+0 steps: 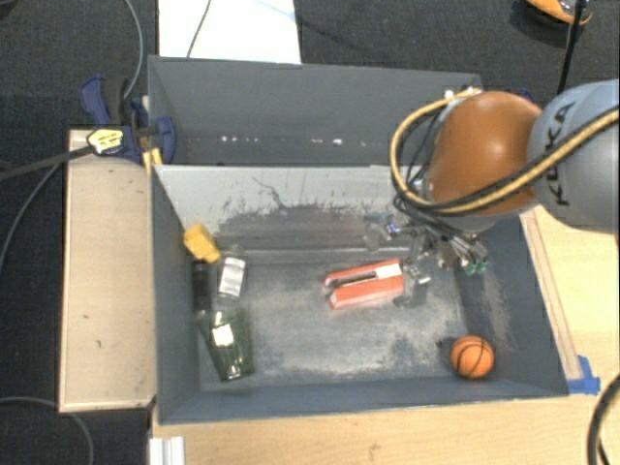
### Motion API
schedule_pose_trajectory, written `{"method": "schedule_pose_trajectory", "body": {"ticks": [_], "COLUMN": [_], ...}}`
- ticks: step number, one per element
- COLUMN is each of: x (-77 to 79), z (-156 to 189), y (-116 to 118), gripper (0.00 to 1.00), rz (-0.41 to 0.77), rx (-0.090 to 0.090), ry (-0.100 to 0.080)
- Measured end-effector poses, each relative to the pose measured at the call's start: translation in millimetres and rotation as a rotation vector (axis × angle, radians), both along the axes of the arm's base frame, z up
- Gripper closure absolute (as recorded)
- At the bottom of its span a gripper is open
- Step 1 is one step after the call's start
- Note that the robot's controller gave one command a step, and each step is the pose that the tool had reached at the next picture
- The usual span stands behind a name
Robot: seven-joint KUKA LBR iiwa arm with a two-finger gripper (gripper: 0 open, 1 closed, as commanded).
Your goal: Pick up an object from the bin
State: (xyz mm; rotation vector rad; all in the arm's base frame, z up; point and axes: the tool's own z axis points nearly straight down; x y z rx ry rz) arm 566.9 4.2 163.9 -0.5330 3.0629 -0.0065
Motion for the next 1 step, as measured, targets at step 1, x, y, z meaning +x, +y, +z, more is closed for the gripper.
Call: {"method": "schedule_pose_trajectory", "body": {"ticks": [1], "x": [3.4], "z": [-63.2], "y": [59.1], "gripper": [1.00], "rz": [-0.225], "rx": [0.008], "ry": [0.009]}}
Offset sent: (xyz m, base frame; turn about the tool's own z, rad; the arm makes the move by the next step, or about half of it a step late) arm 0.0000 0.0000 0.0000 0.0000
